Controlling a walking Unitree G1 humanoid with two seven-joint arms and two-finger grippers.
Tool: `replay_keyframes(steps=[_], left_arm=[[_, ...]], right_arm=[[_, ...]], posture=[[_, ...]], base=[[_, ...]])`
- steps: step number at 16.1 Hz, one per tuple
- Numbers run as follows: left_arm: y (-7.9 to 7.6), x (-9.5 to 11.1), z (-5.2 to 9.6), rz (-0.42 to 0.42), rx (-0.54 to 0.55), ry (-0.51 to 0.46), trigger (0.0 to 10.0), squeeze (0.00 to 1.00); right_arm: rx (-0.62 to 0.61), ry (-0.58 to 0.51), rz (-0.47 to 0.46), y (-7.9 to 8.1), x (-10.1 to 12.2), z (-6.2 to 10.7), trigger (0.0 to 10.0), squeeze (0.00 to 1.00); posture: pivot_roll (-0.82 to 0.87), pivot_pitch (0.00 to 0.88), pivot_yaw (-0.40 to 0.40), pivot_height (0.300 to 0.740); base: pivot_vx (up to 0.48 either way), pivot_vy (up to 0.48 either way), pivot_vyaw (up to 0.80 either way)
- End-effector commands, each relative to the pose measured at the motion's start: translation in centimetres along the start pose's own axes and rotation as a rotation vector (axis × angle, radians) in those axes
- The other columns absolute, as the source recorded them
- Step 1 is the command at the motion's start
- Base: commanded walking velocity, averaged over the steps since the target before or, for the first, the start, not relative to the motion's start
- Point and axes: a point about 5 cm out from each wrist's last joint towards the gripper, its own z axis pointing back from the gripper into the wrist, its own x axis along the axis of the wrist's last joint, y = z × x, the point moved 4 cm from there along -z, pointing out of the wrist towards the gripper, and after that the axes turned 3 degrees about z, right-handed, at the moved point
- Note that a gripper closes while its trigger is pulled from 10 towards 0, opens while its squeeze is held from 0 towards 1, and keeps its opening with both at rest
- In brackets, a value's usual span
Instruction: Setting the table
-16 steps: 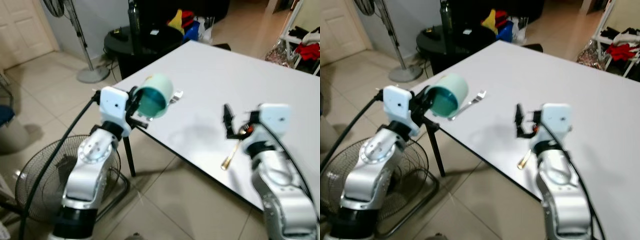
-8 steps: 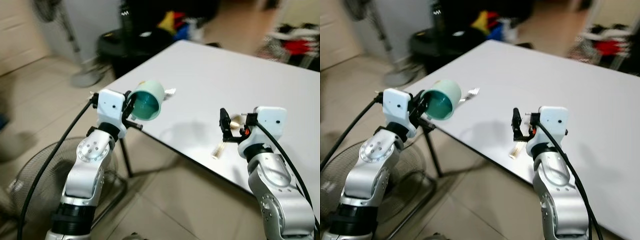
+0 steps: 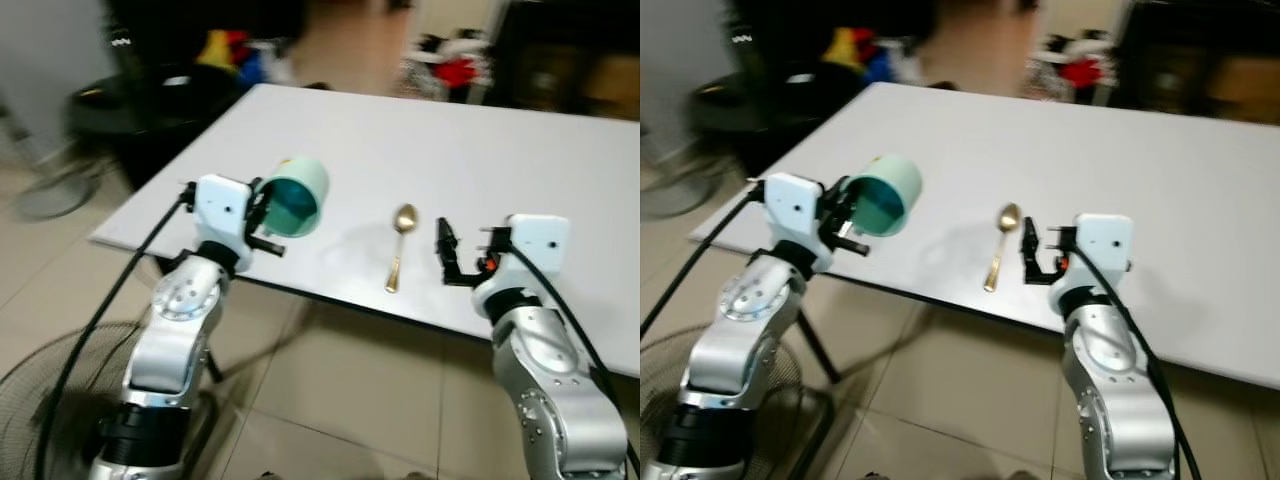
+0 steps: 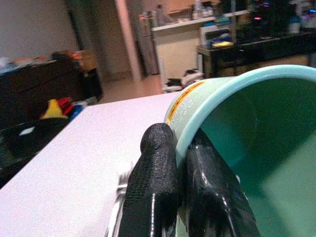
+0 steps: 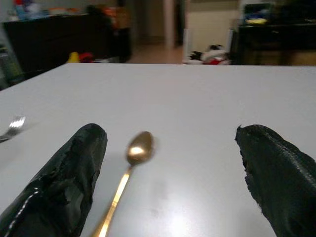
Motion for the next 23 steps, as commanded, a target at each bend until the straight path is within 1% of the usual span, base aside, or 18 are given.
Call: replay_keyframes(steps=[1,9,10,11,12,16,18,22,23], left_arm=[[-0.3,0.5,-0.2,-0.007,-0.008,-0.019,10.0,0.0],[-0.3,0.5,-0.2,-0.007,-0.009,-0.019,10.0,0.0],[0.2,0.4,-0.1,-0.033,0.002,-0.007,10.0,0.0],[0.5,0.3,0.0,-0.045,0.012,0.0,10.0,0.0],[0.7,0.2,0.1,-0.041,0.016,0.001,10.0,0.0],[1.0,0.3,0.3,-0.031,0.029,0.001,10.0,0.0],[0.9,0.4,0.4,-0.02,0.027,-0.007,10.0,0.0],[0.7,0.5,0.4,-0.005,0.033,-0.009,10.0,0.0],[0.8,0.4,0.4,-0.015,0.035,0.002,10.0,0.0]], right_arm=[[-0.019,-0.005,0.001,-0.5,0.2,0.1,10.0,0.0],[-0.018,-0.002,-0.002,-0.5,0.2,0.1,10.0,0.0],[0.063,-0.004,-0.028,1.0,0.4,0.0,10.0,0.0],[0.115,-0.003,-0.035,1.9,0.4,0.0,10.0,0.0],[0.139,0.001,-0.029,2.2,0.4,0.0,10.0,0.0],[0.202,-0.001,0.004,2.9,0.5,0.0,10.0,0.0],[0.198,0.002,-0.011,2.8,0.5,0.0,10.0,0.0],[0.208,0.004,-0.006,2.8,0.5,-0.1,10.0,0.0],[0.222,0.003,0.003,3.0,0.5,-0.1,10.0,0.0]], posture=[[0.04,0.0,0.082,0.727],[0.04,0.0,0.082,0.727],[0.05,0.0,0.099,0.727],[0.05,0.0,0.098,0.727],[0.05,0.0,0.096,0.727],[0.06,0.0,0.09,0.727],[0.06,0.0,0.087,0.727],[0.06,0.0,0.085,0.727],[0.06,0.0,0.085,0.727]], base=[[0.0,0.319,-0.78],[0.0,0.322,-0.78],[0.0,0.0,0.0],[0.0,0.0,0.0],[0.0,0.0,0.0],[0.0,0.0,0.0],[0.0,0.0,0.0],[0.0,0.0,0.0],[0.0,0.0,0.0]])
